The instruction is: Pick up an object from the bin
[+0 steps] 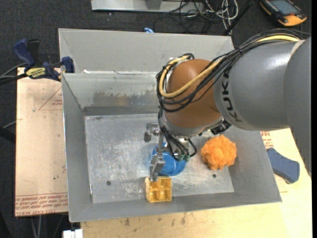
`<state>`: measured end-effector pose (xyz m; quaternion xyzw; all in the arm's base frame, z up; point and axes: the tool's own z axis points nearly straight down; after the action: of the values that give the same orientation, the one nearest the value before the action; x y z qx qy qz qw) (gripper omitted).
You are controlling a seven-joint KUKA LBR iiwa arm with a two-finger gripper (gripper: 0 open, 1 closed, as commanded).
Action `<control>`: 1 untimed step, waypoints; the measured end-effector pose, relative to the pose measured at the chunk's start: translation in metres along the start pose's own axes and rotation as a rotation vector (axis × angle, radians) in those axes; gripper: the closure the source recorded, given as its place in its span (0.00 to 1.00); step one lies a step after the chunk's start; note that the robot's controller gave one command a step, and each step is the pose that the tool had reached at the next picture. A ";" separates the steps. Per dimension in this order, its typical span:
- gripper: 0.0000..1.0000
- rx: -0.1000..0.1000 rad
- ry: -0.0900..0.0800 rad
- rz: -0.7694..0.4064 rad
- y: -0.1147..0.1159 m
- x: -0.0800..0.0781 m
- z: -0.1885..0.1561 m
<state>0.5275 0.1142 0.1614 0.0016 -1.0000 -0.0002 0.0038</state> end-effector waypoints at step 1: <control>0.00 -0.001 -0.008 0.003 0.000 -0.002 -0.004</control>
Offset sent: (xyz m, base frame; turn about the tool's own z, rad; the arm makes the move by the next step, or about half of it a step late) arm -0.0418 -0.0199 -0.0914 -0.4669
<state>0.5294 0.1138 0.1656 0.0002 -1.0000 -0.0007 0.0001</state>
